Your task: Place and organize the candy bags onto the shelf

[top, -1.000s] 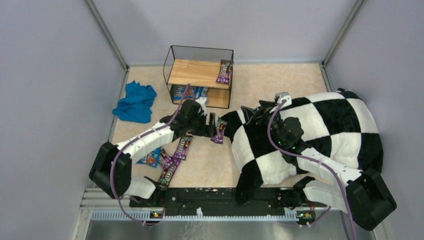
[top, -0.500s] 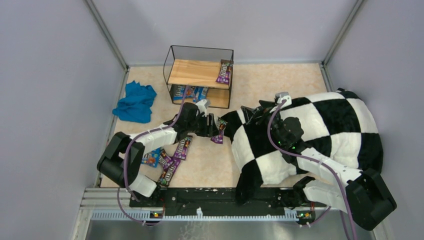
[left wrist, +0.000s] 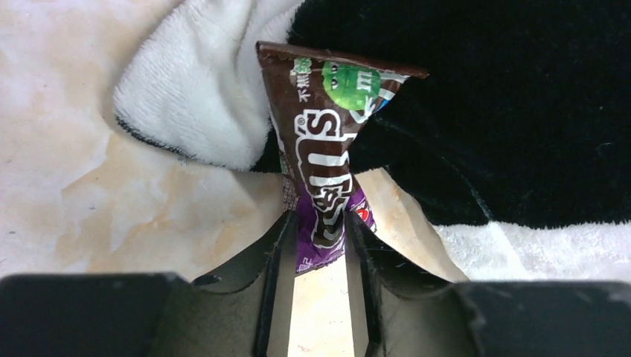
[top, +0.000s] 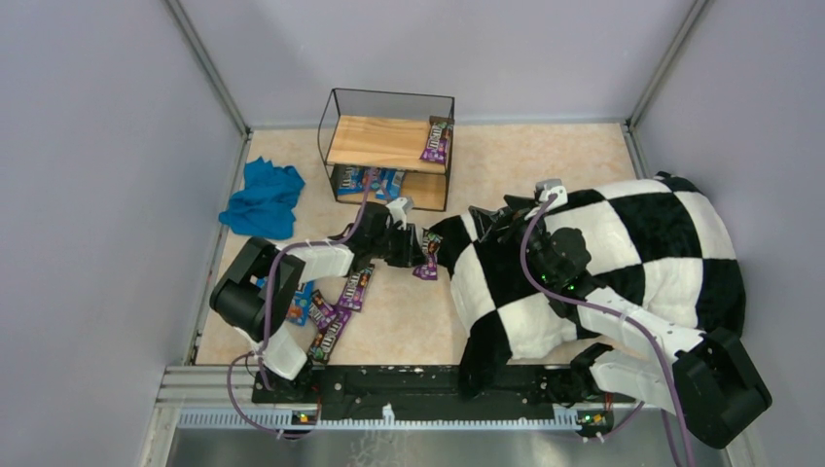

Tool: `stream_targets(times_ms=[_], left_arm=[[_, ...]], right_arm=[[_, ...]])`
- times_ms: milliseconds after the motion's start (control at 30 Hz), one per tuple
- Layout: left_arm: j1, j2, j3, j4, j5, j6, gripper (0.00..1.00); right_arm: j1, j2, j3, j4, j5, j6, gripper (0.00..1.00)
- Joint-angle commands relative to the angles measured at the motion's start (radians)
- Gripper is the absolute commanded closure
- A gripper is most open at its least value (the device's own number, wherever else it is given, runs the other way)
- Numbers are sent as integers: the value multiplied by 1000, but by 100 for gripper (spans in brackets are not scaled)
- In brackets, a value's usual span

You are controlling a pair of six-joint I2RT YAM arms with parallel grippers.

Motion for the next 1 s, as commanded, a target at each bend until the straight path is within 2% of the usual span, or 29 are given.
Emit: stream_targets(times_ms=[0,133,267,367,533,700,867,967], left_arm=[[4,27,-11,110,43,0,68],[4,43,5,110,56,-15,84],[4,15,6,88,53,-29,92],[4,-31,28,-17,28,-31,100],[5,-188,104,-299,-45,-2,100],[10,-297,275,-594,-157,76,100],[39,-271,533,-761,-258,182,100],[87,-187,712,-806,-226,230,100]], right_arm=[[-7,2,11,47,-9,-4,1],[-9,7,12,44,-12,-3,1],[-7,6,14,44,-13,-4,1],[-8,6,14,45,-13,-3,1],[-9,7,14,45,-11,-2,1],[-9,5,14,49,-17,1,1],[-8,-5,11,45,-12,1,1],[-9,-11,9,44,-7,-1,1]])
